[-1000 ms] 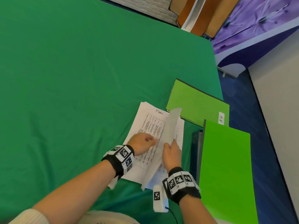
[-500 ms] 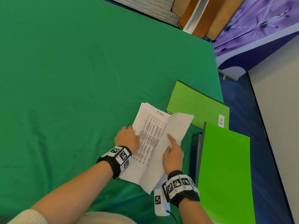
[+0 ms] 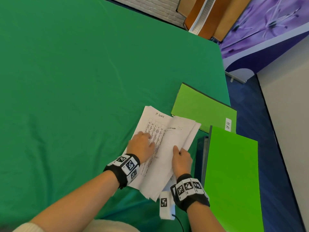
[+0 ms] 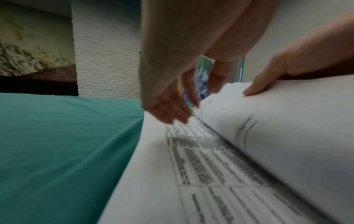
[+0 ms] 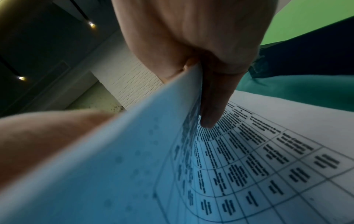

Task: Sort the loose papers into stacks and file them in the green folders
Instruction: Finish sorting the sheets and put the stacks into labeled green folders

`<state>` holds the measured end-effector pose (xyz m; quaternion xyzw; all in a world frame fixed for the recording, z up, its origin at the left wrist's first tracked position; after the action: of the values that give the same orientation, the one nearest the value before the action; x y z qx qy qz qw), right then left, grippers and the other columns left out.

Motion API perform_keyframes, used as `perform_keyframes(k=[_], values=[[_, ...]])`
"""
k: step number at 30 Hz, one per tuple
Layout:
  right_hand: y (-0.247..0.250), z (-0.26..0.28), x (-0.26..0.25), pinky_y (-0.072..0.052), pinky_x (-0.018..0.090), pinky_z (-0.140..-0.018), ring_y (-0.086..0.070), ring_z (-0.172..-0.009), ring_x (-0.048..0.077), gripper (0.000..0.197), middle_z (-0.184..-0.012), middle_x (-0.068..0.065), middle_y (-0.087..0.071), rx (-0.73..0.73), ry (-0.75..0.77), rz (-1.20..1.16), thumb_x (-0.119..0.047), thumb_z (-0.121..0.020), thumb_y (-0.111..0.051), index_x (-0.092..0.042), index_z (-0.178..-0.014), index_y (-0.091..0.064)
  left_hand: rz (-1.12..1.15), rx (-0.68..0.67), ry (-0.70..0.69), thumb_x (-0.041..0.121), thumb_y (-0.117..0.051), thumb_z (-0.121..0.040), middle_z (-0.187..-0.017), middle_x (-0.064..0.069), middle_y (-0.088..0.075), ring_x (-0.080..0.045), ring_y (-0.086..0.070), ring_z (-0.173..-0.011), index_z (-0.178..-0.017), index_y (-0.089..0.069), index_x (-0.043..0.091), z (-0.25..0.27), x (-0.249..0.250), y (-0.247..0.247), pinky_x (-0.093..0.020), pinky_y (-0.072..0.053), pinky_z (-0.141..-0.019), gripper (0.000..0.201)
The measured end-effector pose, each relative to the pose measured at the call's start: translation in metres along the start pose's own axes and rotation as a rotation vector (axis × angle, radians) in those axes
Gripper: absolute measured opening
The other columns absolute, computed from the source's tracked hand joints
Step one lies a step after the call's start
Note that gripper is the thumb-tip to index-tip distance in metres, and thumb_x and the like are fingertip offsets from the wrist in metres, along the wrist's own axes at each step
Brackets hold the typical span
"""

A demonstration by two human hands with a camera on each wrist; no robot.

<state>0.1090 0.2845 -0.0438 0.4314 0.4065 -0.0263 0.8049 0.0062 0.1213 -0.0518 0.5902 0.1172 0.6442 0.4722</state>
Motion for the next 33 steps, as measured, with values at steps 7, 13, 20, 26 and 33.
perform_keyframes(k=[7,13,20,26,33], values=[[-0.011,-0.005,0.012,-0.043,0.029,-0.08,-0.059,-0.09,0.026,0.023,-0.088,0.005,-0.06,-0.034,-0.009,-0.025,-0.029,-0.1,-0.046,-0.012,-0.089,-0.058,-0.118,-0.021,0.242,0.036,-0.052,-0.096,-0.107,-0.009,-0.055,-0.024,-0.055,-0.093,-0.09,-0.057,0.009,-0.007,-0.044,0.002,-0.039,-0.05,-0.085,0.029],[-0.013,-0.005,0.014,-0.044,0.03,-0.085,-0.059,-0.097,0.027,0.025,-0.099,0.008,-0.063,-0.043,-0.026,-0.029,-0.027,-0.1,-0.045,-0.009,-0.103,-0.062,-0.119,0.048,0.339,0.039,-0.054,-0.094,-0.118,-0.011,-0.049,-0.026,-0.05,-0.108,-0.117,-0.05,0.006,-0.004,-0.05,0.004,-0.039,-0.048,-0.093,0.04],[-0.005,0.003,0.008,-0.042,0.031,-0.092,-0.053,-0.099,0.02,0.052,-0.122,0.005,-0.056,0.034,0.036,-0.131,-0.016,-0.098,-0.05,-0.019,-0.146,-0.03,-0.291,0.135,0.132,0.036,-0.044,-0.098,-0.109,-0.006,-0.054,-0.023,-0.051,-0.098,-0.115,-0.05,0.014,-0.002,-0.027,0.017,-0.037,-0.045,-0.084,0.029],[-0.008,0.006,-0.005,-0.04,0.023,-0.087,-0.051,-0.085,0.015,0.05,-0.107,0.006,-0.059,0.03,0.169,-0.039,-0.009,-0.099,-0.046,-0.024,-0.146,-0.036,-0.152,0.122,-0.051,0.025,-0.044,-0.101,-0.086,-0.006,-0.065,-0.024,-0.056,-0.073,-0.1,-0.06,0.01,-0.002,0.005,0.021,-0.034,-0.047,-0.063,0.022],[-0.003,0.004,0.005,-0.041,0.025,-0.084,-0.051,-0.09,0.018,0.04,-0.117,0.015,-0.06,0.05,0.124,-0.092,-0.012,-0.098,-0.049,-0.018,-0.138,-0.044,-0.202,0.136,0.014,0.022,-0.046,-0.1,-0.086,-0.005,-0.066,-0.022,-0.059,-0.072,-0.1,-0.06,0.01,-0.003,0.005,0.026,-0.035,-0.051,-0.066,0.019]])
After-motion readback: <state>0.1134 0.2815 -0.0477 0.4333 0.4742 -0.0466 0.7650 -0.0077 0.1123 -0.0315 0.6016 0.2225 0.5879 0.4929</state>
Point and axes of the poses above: each hand's wrist, its own z-axis away from the middle knuckle, its own y-axis out of the back of the hand, x = y × z, the point moved 9 cm from there along -z, towards the middle knuckle
